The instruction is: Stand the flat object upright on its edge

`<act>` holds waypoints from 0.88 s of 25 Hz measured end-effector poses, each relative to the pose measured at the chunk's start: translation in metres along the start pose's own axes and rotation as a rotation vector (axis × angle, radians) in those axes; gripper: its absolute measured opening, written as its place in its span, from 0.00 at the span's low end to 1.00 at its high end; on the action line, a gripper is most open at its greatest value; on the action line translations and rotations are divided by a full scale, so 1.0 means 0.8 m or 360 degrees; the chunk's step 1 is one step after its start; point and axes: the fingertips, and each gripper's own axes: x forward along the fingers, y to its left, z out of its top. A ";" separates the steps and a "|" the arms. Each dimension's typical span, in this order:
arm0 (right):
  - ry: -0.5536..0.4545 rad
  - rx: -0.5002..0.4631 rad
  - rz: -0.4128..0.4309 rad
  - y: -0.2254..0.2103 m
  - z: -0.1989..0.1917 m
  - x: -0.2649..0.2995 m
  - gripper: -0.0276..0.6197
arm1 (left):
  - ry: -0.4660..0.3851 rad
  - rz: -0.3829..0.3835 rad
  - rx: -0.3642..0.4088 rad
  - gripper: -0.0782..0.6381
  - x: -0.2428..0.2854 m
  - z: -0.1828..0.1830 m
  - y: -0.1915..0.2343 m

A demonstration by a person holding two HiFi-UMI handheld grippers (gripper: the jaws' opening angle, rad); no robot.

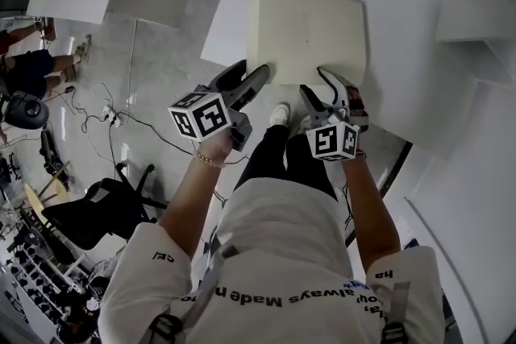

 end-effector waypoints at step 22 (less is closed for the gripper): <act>-0.0210 0.0276 -0.0055 -0.115 0.091 0.099 0.40 | -0.0144 0.0137 0.0609 0.52 0.059 0.201 -0.037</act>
